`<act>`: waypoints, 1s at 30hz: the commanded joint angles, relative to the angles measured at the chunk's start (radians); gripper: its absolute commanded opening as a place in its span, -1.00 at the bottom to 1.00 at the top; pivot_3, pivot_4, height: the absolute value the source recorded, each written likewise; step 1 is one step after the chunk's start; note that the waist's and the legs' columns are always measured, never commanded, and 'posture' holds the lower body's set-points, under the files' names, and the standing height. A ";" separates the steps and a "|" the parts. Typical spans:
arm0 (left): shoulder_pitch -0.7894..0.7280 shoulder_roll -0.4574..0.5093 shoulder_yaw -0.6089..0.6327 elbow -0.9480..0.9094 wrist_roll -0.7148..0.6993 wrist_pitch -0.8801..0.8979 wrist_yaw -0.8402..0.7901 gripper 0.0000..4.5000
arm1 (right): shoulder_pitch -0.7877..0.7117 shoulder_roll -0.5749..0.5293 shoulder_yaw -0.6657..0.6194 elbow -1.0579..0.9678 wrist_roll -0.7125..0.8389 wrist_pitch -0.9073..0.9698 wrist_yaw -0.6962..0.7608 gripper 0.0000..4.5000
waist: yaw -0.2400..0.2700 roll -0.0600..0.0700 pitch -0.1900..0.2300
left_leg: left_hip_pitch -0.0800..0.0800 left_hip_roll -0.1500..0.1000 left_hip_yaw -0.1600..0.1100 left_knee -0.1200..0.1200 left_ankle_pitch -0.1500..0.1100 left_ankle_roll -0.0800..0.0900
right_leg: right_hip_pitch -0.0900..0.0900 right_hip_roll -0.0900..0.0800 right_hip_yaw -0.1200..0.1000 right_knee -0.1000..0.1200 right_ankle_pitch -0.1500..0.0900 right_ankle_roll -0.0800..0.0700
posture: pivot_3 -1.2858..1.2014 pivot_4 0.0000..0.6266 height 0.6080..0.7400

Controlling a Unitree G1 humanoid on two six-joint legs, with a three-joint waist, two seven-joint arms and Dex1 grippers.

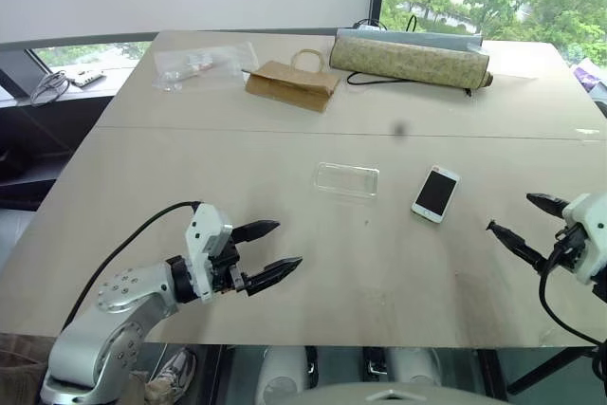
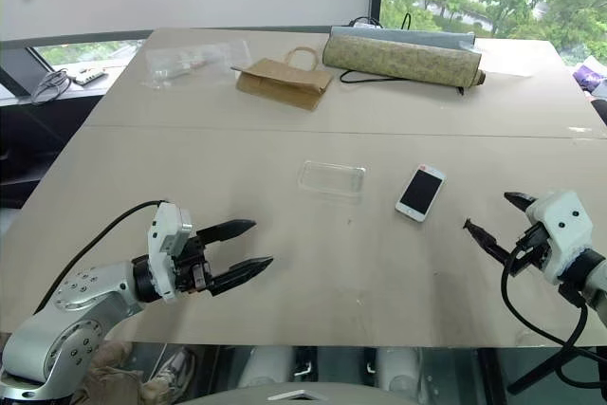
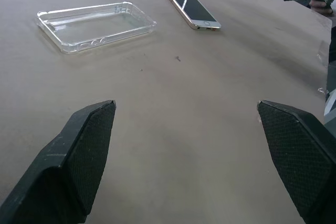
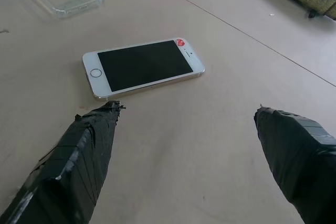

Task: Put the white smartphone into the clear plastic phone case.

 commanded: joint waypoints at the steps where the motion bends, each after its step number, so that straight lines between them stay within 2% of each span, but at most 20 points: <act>1: -0.052 0.007 0.013 -0.037 -0.025 0.016 0.027 0.99 | -0.009 0.011 -0.007 -0.030 0.016 -0.038 0.004 1.00 | 0.000 0.000 0.000 | 0.000 0.000 0.000 0.000 0.000 0.000 | 0.000 0.000 0.000 0.000 0.000 0.000 | 0.03 -0.52 1.00; 7: -0.145 -0.010 -0.005 -0.021 -0.031 0.046 0.082 0.99 | -0.037 0.041 0.042 -0.060 0.040 -0.065 0.016 1.00 | 0.010 0.001 -0.001 | 0.000 -0.001 -0.001 -0.001 0.000 0.000 | 0.000 0.001 0.001 0.000 0.000 0.000 | 0.03 -0.52 1.00; 12: -0.181 0.020 -0.046 -0.012 0.026 0.013 0.059 0.99 | 0.004 0.013 0.064 -0.128 0.086 -0.101 0.116 1.00 | 0.017 0.002 -0.001 | 0.000 -0.002 -0.002 -0.002 0.000 0.000 | 0.000 0.001 0.001 -0.001 0.001 0.001 | 0.03 -0.52 1.00; 18: -0.369 0.124 -0.188 0.091 0.155 0.101 0.048 0.99 | 0.067 0.004 0.070 -0.191 0.123 -0.155 0.201 1.00 | 0.018 0.001 -0.001 | 0.001 -0.004 -0.005 -0.002 0.000 0.000 | 0.001 0.001 -0.001 -0.001 0.000 0.000 | 0.03 -0.52 1.00; 23: -0.637 0.117 -0.358 0.320 0.252 0.055 -0.097 0.99 | 0.107 0.010 0.079 -0.218 0.116 -0.169 0.202 1.00 | 0.020 0.001 -0.001 | 0.000 -0.006 -0.006 -0.002 0.000 0.000 | 0.001 0.001 -0.001 -0.001 0.000 0.000 | 0.03 -0.52 1.00; 30: -0.964 -0.026 -0.561 0.831 0.451 -0.221 -0.344 0.99 | 0.174 0.031 0.081 -0.257 0.080 -0.187 0.163 1.00 | 0.019 0.000 0.000 | -0.001 -0.013 -0.013 -0.002 0.000 0.000 | 0.002 0.001 -0.001 -0.001 0.002 0.003 | 0.03 -0.52 1.00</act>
